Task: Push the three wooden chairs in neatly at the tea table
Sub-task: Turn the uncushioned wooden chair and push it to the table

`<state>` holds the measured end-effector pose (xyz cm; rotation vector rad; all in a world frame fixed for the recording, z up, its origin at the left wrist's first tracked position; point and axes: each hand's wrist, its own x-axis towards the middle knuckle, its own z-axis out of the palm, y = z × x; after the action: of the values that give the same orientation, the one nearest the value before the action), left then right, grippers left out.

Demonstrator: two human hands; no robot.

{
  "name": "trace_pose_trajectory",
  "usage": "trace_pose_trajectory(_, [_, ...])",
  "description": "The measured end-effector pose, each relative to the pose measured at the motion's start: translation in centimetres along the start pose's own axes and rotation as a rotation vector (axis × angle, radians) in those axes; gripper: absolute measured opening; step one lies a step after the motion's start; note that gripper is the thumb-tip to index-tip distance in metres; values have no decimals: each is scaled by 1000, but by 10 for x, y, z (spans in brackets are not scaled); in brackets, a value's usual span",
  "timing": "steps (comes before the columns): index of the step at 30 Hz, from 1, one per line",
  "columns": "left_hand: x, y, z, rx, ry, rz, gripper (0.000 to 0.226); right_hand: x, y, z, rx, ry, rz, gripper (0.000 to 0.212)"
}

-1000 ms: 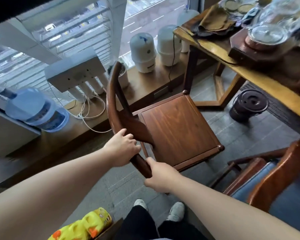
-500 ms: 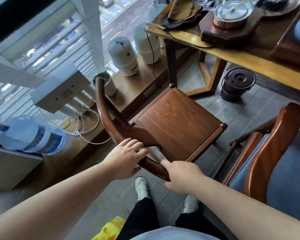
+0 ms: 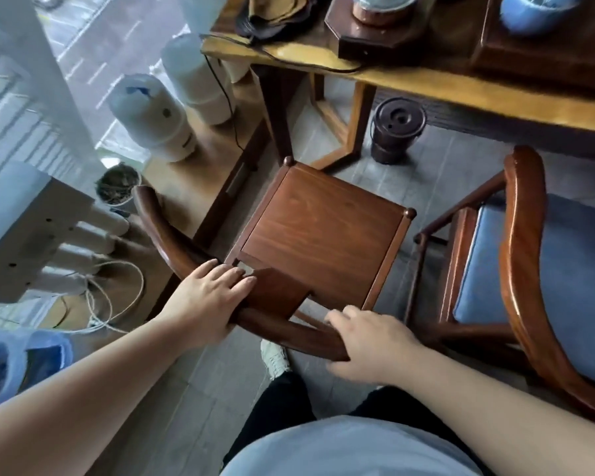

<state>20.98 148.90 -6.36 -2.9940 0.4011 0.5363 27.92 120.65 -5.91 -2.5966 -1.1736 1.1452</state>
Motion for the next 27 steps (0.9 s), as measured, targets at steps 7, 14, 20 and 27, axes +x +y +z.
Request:
trace_pose_trajectory(7, [7, -55, 0, 112, -106, 93, 48, 3, -22, 2, -46, -17, 152, 34])
trace_pose_trajectory(14, [30, -62, -19, 190, -296, 272, 24, 1, -37, -4, -61, 4, 343, 17])
trace_pose_trajectory(20, [48, -102, -13, 205, -224, 270, 35, 27, -54, -8, -17, 82, 356, 16])
trace_pose_trajectory(27, [59, -108, -23, 212, -190, 226, 36, 36, -44, -14, -8, 78, 286, 17])
